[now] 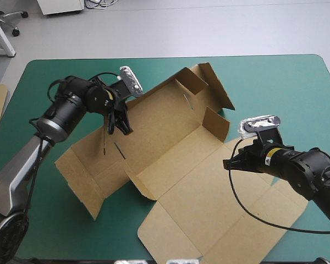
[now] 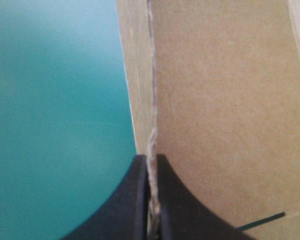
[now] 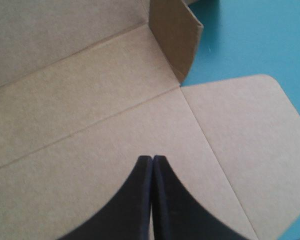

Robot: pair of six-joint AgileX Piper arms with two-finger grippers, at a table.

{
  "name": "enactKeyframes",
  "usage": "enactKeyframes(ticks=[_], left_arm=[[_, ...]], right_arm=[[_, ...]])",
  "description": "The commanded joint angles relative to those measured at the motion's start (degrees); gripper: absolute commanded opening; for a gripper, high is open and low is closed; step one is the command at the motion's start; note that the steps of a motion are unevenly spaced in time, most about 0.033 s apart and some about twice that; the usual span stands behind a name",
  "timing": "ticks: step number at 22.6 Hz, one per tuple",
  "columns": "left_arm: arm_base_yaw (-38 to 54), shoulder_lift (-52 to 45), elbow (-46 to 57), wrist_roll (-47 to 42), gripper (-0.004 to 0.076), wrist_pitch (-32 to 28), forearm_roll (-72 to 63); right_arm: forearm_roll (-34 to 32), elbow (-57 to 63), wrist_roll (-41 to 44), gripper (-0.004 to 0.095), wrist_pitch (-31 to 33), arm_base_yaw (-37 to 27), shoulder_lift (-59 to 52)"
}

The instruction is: Fold the box

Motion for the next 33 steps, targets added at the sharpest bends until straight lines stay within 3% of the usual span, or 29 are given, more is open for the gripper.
enactKeyframes(ticks=[1, 7, 17, 23, 27, 33], left_arm=[[-4.46, -2.1, 1.87, -3.12, -0.0014, -3.17, 6.75], [-6.03, -4.25, 4.51, -11.53, -0.0014, -10.35, 27.09], [-7.16, -6.78, 4.99, -10.81, -0.0014, -15.02, 24.48], [-15.3, -17.68, 22.6, -11.25, -0.0014, -23.5, 30.19], [-18.09, -23.67, 34.38, -26.3, -0.0015, -27.88, 47.9], [-19.18, -25.58, 38.4, -46.06, -0.0015, -27.78, 67.17]], right_arm=[[0.91, -2.04, -0.81, -0.0034, -2.51, -0.5, -1.08], [3.92, -2.04, -1.77, -0.0034, -4.43, -0.5, -1.08], [4.06, -2.04, -1.77, -0.0034, -8.56, -0.5, -0.96], [3.82, -2.04, -1.77, -0.0034, -9.46, -0.5, -0.96], [4.44, -2.04, -1.61, -0.0034, -11.47, -0.5, -0.84], [4.98, -2.04, -1.61, -0.0033, -13.11, -0.5, -0.84]])
